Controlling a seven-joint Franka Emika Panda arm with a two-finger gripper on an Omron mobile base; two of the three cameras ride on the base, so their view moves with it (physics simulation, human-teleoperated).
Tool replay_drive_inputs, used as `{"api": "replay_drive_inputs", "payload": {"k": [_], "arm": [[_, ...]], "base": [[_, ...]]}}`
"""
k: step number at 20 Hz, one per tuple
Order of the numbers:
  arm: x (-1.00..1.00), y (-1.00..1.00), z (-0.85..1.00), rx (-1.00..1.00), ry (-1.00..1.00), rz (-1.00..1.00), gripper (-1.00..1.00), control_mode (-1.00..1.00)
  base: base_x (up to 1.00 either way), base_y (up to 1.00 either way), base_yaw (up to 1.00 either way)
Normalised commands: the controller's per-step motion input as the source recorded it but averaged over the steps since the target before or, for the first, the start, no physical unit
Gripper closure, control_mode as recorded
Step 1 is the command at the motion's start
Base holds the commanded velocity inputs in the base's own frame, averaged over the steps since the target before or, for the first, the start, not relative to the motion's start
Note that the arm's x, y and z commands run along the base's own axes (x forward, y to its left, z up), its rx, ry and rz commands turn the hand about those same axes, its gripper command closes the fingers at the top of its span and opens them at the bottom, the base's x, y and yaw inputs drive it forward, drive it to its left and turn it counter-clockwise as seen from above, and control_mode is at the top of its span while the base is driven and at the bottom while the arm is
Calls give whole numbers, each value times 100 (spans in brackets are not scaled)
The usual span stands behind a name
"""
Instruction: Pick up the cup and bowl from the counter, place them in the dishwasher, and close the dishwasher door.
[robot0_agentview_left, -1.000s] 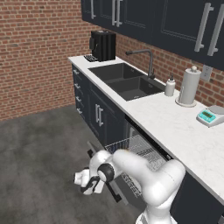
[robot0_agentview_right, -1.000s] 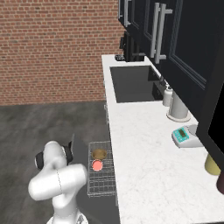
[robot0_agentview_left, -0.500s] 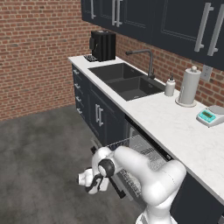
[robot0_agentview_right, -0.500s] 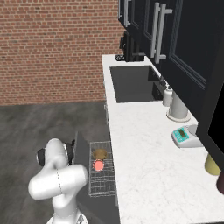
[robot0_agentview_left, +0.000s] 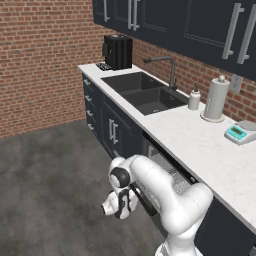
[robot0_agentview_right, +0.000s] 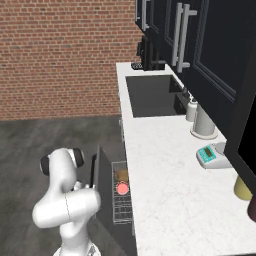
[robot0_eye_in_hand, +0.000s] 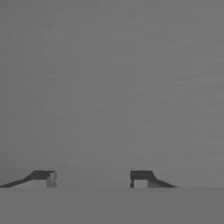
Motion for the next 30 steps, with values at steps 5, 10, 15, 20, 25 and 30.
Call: {"api": "replay_drive_inputs", "payload": {"k": [5,10,15,20,25,30], "arm": [[-16,-100,38,-23,-25,0,-100,-100],[-1,-100,3,-13,-14,0,-100,-100],[11,-100,0,-1,-5,0,-100,-100],[21,-100,0,0,-1,0,-100,-100],[40,-100,16,0,-8,0,-100,-100],[57,-100,15,0,-9,-2,-100,-100]], "base": [[0,0,0],[0,0,0],[0,0,0],[0,0,0],[0,0,0],[0,0,0]]}}
